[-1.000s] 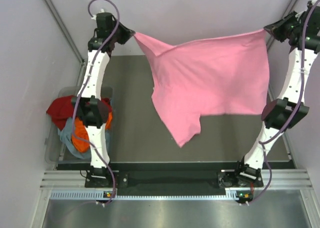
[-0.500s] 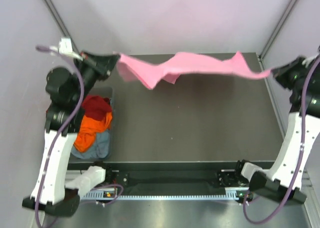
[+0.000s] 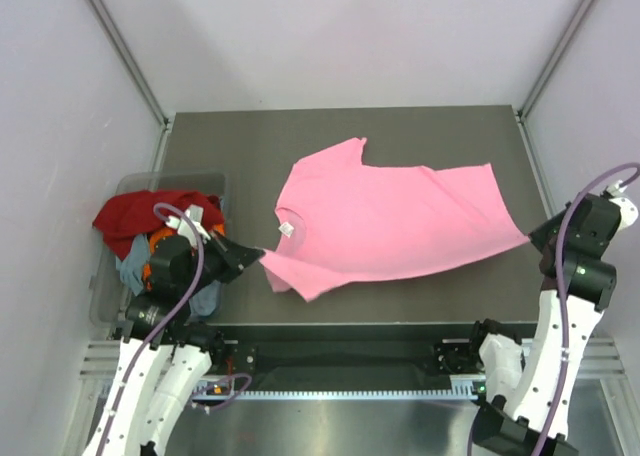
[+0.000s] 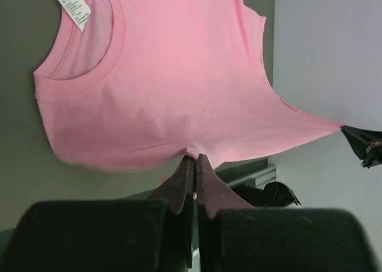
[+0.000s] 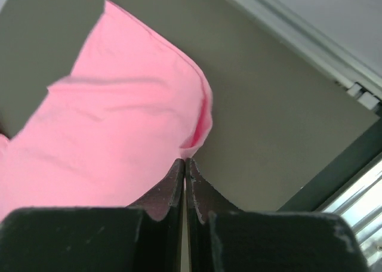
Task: Fold and stack the t-shirts
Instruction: Flatten the tshirt out
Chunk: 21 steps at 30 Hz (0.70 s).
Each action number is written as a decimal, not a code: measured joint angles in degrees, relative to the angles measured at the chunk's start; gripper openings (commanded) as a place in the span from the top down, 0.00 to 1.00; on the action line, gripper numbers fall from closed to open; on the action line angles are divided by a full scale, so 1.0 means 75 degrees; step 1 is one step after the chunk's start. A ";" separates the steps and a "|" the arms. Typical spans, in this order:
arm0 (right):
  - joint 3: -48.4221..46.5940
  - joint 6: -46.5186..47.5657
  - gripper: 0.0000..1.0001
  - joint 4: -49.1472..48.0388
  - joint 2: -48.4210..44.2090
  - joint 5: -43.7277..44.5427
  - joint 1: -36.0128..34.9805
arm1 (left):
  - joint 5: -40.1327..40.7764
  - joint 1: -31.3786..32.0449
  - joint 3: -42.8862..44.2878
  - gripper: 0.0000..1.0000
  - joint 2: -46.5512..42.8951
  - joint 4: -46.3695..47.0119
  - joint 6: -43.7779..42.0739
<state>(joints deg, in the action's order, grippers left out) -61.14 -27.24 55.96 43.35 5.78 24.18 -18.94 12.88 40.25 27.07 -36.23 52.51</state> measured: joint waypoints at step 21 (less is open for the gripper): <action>-0.0187 -0.0198 1.00 -0.0449 0.1416 -0.0973 0.0000 | 0.0574 0.0122 0.1148 1.00 0.3375 0.0058 -0.0737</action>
<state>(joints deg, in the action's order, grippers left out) -62.54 -28.73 52.60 53.98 -1.52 24.18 -14.63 13.80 48.86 52.38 -35.79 46.98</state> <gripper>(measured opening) 0.006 0.019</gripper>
